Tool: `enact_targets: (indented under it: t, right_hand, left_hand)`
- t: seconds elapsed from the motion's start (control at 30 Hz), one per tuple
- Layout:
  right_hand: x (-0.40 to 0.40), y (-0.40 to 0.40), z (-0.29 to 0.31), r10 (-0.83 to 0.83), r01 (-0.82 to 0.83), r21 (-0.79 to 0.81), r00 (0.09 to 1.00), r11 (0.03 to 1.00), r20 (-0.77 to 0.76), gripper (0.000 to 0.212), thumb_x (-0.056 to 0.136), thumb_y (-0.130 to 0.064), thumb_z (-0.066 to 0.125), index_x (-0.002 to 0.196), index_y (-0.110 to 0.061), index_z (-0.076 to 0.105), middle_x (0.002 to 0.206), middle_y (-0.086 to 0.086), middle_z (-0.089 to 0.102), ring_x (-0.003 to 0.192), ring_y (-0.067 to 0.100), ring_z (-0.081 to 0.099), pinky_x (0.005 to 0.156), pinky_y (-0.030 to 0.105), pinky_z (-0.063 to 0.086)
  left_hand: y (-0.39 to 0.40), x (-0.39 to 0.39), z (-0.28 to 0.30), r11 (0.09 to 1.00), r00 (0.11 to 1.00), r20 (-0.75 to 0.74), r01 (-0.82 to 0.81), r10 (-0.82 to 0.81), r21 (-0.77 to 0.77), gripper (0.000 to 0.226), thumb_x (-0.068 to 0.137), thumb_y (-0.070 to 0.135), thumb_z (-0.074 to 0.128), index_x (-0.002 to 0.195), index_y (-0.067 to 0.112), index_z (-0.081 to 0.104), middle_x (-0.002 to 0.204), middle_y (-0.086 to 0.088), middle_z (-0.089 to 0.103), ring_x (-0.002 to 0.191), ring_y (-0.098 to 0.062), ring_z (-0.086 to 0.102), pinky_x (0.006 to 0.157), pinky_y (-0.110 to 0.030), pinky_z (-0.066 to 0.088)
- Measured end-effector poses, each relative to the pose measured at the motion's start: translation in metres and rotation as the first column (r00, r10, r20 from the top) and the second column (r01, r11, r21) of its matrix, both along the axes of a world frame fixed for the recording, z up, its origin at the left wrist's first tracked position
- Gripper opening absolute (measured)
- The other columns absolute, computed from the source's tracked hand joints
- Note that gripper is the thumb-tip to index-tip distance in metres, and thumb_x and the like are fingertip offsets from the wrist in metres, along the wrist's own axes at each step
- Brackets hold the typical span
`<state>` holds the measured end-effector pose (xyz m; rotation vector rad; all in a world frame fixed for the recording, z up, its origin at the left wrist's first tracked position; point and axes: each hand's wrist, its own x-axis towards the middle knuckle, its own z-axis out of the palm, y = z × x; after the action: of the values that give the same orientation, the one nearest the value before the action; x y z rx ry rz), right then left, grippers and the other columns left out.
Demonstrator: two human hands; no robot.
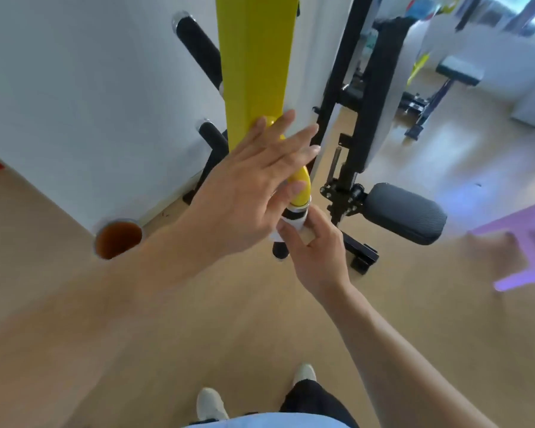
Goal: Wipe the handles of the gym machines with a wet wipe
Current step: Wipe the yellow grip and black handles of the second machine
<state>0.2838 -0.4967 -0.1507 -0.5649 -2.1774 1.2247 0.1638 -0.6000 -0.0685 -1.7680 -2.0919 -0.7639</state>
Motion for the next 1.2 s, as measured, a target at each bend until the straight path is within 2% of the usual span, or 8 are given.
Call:
enact_targets:
  t: [0.13, 0.3, 0.43, 0.63, 0.8, 0.9, 1.03, 1.2]
  right_hand:
    - [-0.001, -0.004, 0.011, -0.018, 0.014, -0.069, 0.998, 0.998, -0.057, 0.013, 0.095, -0.032, 0.061, 0.105, -0.024, 0.062, 0.083, -0.007, 0.063, 0.074, 0.007, 0.055, 0.066, 0.013, 0.041]
    - [-0.013, 0.011, 0.005, 0.095, -0.094, 0.028, 0.995, 0.995, -0.023, 0.024, 0.097, -0.034, 0.06, 0.111, -0.017, 0.053, 0.096, 0.0, 0.059, 0.083, 0.015, 0.057, 0.075, 0.033, 0.051]
    - [-0.022, 0.022, -0.003, 0.037, -0.036, 0.015, 0.999, 0.999, -0.037, 0.024, 0.095, -0.038, 0.06, 0.103, -0.017, 0.052, 0.089, 0.006, 0.061, 0.076, 0.025, 0.06, 0.069, 0.05, 0.052]
    - [-0.011, 0.025, -0.014, 0.014, -0.014, -0.006, 0.999, 1.0, 0.037, 0.028, 0.096, -0.044, 0.058, 0.105, -0.018, 0.051, 0.085, 0.005, 0.064, 0.073, 0.022, 0.06, 0.067, 0.05, 0.052]
    - [-0.011, 0.021, 0.015, 0.137, -0.135, 0.022, 0.978, 0.991, -0.159, 0.041, 0.103, -0.031, 0.048, 0.14, -0.014, 0.039, 0.111, 0.0, 0.062, 0.094, 0.009, 0.06, 0.081, 0.026, 0.05]
    - [-0.002, 0.014, -0.004, 0.143, -0.142, 0.022, 0.987, 0.99, -0.07, 0.049, 0.105, -0.035, 0.038, 0.15, -0.017, 0.029, 0.123, -0.003, 0.057, 0.109, 0.013, 0.057, 0.092, 0.038, 0.049]
    - [0.006, 0.009, -0.02, 0.033, -0.034, 0.03, 0.999, 0.999, 0.032, 0.036, 0.1, -0.038, 0.051, 0.133, -0.023, 0.047, 0.109, -0.007, 0.061, 0.101, 0.015, 0.058, 0.086, 0.049, 0.051]
    - [-0.005, 0.008, 0.016, -0.115, 0.101, -0.11, 0.985, 0.989, -0.132, 0.034, 0.086, -0.035, 0.075, 0.117, -0.033, 0.061, 0.099, -0.02, 0.068, 0.093, 0.005, 0.064, 0.082, 0.032, 0.055]
  left_hand:
    - [0.002, -0.009, 0.002, 0.998, 0.996, 0.07, 0.05, -0.047, -0.039, 0.048, 0.107, 0.029, 0.037, 0.151, 0.011, 0.043, 0.161, -0.003, 0.037, 0.155, -0.023, 0.021, 0.125, -0.049, 0.02]
    - [0.011, -0.005, 0.004, 0.999, 0.986, 0.161, 0.037, -0.034, -0.017, 0.048, 0.106, 0.031, 0.037, 0.149, 0.013, 0.046, 0.16, -0.002, 0.039, 0.155, -0.021, 0.02, 0.126, -0.049, 0.018]
    - [0.017, -0.002, 0.005, 0.999, 0.964, 0.262, 0.044, -0.039, -0.012, 0.044, 0.106, 0.025, 0.043, 0.149, 0.014, 0.047, 0.161, 0.0, 0.037, 0.156, -0.018, 0.016, 0.127, -0.046, 0.012]
    - [0.025, -0.001, 0.008, 0.998, 0.952, 0.303, 0.053, -0.042, -0.028, 0.043, 0.104, 0.027, 0.045, 0.145, 0.016, 0.053, 0.16, 0.0, 0.039, 0.156, -0.019, 0.016, 0.127, -0.047, 0.012]
    - [0.021, -0.001, 0.013, 0.997, 0.928, 0.369, 0.07, -0.059, -0.016, 0.039, 0.103, 0.022, 0.049, 0.14, 0.018, 0.057, 0.159, 0.0, 0.041, 0.156, -0.017, 0.016, 0.128, -0.045, 0.01]
    - [0.018, -0.001, 0.011, 0.998, 0.925, 0.375, 0.065, -0.054, -0.017, 0.038, 0.103, 0.02, 0.051, 0.14, 0.018, 0.057, 0.159, 0.0, 0.04, 0.156, -0.016, 0.016, 0.127, -0.048, 0.011]
    - [0.015, 0.001, 0.008, 0.999, 0.926, 0.375, 0.046, -0.04, -0.008, 0.038, 0.103, 0.024, 0.049, 0.14, 0.019, 0.057, 0.159, 0.0, 0.04, 0.156, -0.017, 0.017, 0.126, -0.051, 0.013]
    - [0.013, 0.001, 0.008, 0.999, 0.925, 0.377, 0.053, -0.046, -0.008, 0.037, 0.103, 0.023, 0.049, 0.139, 0.02, 0.058, 0.159, 0.0, 0.04, 0.156, -0.017, 0.016, 0.127, -0.05, 0.013]
